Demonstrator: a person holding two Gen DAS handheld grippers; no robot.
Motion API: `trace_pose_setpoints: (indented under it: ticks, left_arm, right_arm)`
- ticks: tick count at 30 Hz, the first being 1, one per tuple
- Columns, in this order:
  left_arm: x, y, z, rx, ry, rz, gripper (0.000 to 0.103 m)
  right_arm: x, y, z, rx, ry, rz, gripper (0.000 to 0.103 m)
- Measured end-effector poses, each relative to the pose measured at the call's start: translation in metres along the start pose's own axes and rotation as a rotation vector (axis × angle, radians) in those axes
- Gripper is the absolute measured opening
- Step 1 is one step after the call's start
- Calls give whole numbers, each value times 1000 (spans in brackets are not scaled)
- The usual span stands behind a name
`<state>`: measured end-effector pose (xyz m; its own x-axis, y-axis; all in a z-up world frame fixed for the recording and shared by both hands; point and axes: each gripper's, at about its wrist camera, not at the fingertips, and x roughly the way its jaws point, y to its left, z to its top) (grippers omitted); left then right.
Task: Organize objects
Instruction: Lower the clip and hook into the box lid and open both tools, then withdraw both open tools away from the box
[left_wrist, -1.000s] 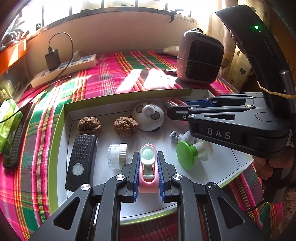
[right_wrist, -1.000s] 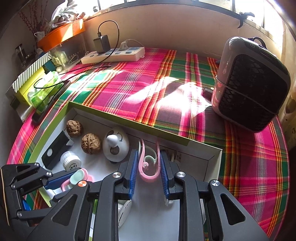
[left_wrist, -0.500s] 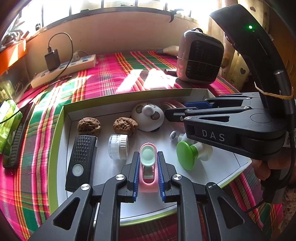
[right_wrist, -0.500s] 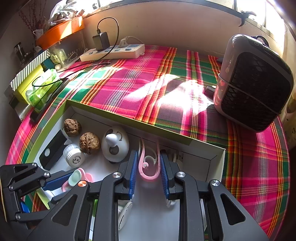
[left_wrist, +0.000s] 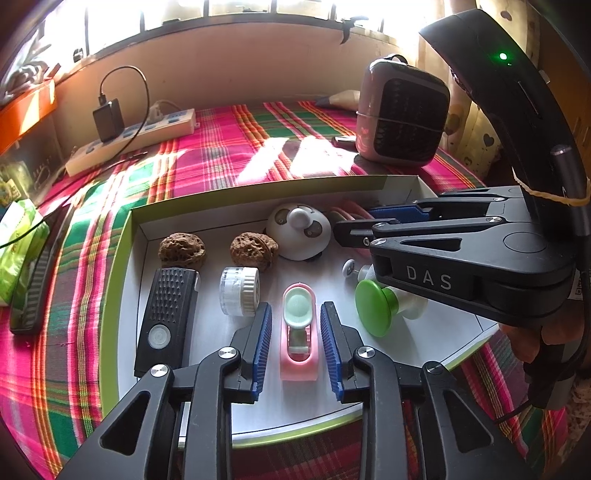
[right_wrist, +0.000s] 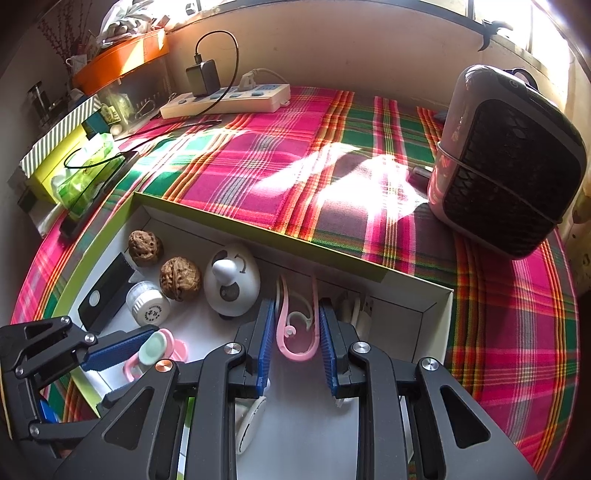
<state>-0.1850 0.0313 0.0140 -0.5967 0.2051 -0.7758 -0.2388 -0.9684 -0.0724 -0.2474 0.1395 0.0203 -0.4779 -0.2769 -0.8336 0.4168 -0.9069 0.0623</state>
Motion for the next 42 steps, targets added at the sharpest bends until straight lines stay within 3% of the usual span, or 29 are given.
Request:
trace_pose_setpoints:
  ticks: [5, 9, 42]
  left_arm:
    - [-2, -1, -1, 1, 1, 11, 29]
    - [-4, -2, -2, -2, 0, 19, 30]
    - [-49, -8, -21, -43, -68, 103, 30]
  right_arm:
    - [-1, 0, -1, 16, -2, 2, 26]
    - [-6, -1, -3, 23, -12, 8, 36]
    - [-65, 10, -46, 94, -140, -66, 36]
